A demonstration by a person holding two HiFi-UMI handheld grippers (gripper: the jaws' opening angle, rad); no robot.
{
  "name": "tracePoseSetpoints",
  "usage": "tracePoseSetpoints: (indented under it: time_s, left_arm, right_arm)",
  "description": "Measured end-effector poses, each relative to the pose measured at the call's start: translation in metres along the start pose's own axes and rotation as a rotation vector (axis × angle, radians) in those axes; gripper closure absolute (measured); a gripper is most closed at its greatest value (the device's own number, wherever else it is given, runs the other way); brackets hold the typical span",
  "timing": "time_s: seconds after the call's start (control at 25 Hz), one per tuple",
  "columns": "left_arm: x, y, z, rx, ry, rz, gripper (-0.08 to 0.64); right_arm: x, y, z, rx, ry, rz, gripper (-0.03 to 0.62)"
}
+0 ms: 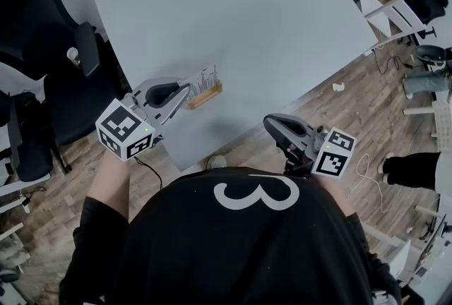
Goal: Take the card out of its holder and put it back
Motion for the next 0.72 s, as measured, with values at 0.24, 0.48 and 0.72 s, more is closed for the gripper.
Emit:
tracePoseSetpoints:
  time_s: [0.24,0.48,0.72]
  left_arm:
    - [0.011,0.003,0.003,0.003,0.009,-0.025,0.535]
    - [0.025,0.008,0.006,-0.001,0.018,-0.074,0.535]
    - [0.034,0.011,0.006,0.002,-0.004,-0.096,0.535]
  right_arm:
    - [0.0,0.0,0.002,0.004,0.005,-0.005,0.583]
    - [0.001,-0.002,0.005,0.006,0.011,0.001,0.583]
    - [0.003,-0.001,0.004,0.001,0.009,-0.001,0.583]
Point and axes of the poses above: the fingertips, and each gripper's own axes: y forward along the fingers, z to its right, x out of its underside, the point moved 8 cm from there along -y, backward along the fingers, and after that the axes turned 15 degrees about -x, right-handed, at the moved point
